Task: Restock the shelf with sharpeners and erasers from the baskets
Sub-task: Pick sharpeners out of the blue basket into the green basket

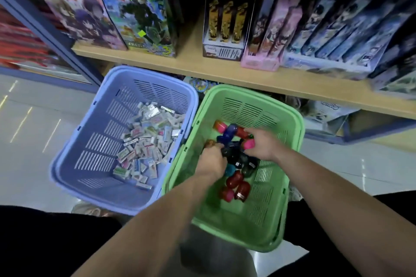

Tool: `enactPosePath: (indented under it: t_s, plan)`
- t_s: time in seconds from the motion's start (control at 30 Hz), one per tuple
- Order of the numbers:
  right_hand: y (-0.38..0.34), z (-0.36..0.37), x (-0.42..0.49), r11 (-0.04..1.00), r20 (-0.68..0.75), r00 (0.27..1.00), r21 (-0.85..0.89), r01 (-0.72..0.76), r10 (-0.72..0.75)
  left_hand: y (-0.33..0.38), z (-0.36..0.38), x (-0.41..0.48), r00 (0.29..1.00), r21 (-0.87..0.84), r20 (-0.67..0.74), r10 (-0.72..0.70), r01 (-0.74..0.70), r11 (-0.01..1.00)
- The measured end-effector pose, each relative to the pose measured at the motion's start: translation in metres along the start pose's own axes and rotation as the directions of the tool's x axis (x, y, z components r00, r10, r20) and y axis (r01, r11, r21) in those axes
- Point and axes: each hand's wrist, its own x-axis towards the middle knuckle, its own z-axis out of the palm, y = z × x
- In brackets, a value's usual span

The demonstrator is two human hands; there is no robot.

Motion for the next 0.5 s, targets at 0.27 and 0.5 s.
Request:
enactPosePath:
  t_s: [0.27,0.5]
  plan:
    - [-0.084,-0.025,-0.008,0.954,-0.182,0.945,0.074,0.290,-0.273,-0.034,-0.132,-0.066,0.866,0.382,0.135,0.481,-0.493,0.781]
    - [-0.170,0.014,0.031,0.864,-0.255,0.827,-0.185,0.468,-0.502,-0.167,-0.201,-0.014,0.999,0.538,-0.037,-0.036,0.050,0.842]
